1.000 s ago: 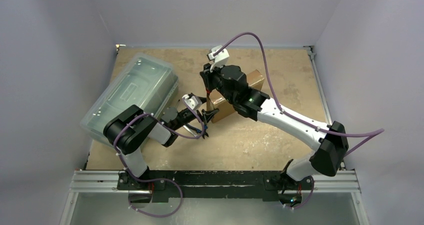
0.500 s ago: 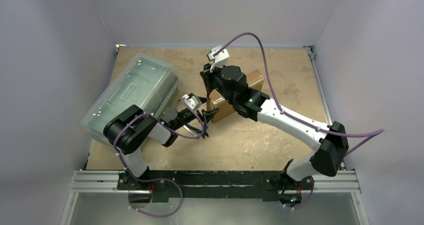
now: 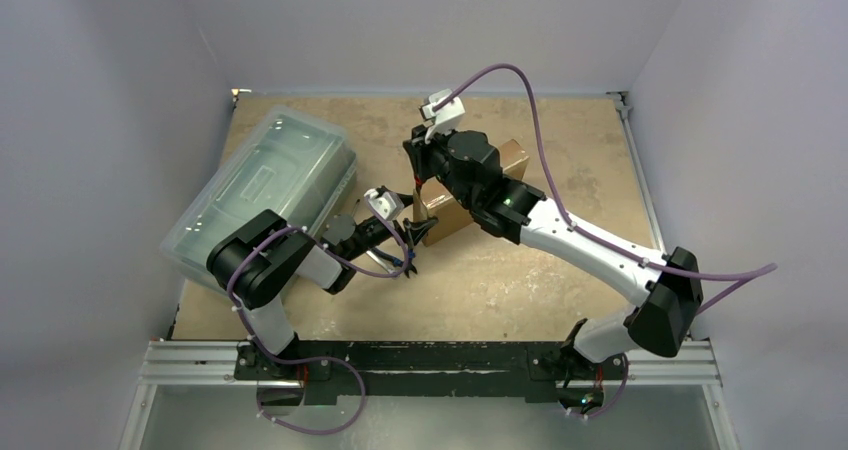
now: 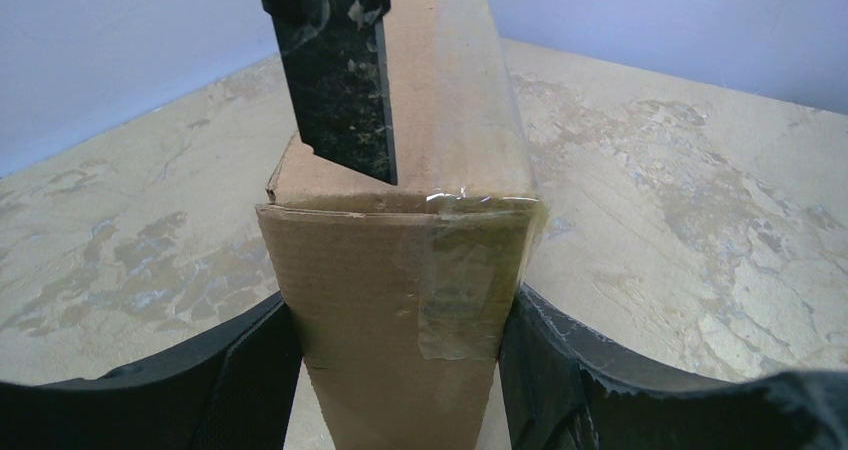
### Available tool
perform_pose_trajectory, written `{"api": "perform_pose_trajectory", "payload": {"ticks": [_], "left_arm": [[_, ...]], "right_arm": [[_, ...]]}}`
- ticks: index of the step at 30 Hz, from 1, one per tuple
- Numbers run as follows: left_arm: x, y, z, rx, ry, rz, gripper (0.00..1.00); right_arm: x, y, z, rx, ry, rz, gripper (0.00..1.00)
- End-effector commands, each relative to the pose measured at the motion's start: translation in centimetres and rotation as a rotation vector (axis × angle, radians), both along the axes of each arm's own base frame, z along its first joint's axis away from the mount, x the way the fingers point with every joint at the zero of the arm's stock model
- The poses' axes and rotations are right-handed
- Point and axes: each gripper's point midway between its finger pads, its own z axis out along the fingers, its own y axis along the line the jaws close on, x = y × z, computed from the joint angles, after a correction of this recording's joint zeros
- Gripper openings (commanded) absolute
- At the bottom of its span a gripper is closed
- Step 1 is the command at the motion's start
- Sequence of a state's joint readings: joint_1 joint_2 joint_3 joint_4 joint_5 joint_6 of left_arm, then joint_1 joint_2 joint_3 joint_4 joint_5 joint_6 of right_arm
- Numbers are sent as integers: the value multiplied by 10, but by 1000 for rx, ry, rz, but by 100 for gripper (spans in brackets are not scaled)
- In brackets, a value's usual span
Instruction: Unpack the express box
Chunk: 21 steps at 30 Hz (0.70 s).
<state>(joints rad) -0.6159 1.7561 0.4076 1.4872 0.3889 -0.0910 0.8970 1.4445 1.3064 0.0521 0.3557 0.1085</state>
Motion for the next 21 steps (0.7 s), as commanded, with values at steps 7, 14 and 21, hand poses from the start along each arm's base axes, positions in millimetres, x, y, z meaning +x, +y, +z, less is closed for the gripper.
{"api": "perform_pose_trajectory", "payload": {"ticks": [7,14,21], "left_arm": [[-3,-4,51,-126,-145,-23,35],[-3,-4,51,-126,-146,-23,34],[-3,-4,52,-128,-148,-21,34]], "right_arm": [[2,-1,12,29,-30,-18,0],[3,1,5,16,-21,-16,0],[7,0,-2,-17,-25,-32,0]]}}
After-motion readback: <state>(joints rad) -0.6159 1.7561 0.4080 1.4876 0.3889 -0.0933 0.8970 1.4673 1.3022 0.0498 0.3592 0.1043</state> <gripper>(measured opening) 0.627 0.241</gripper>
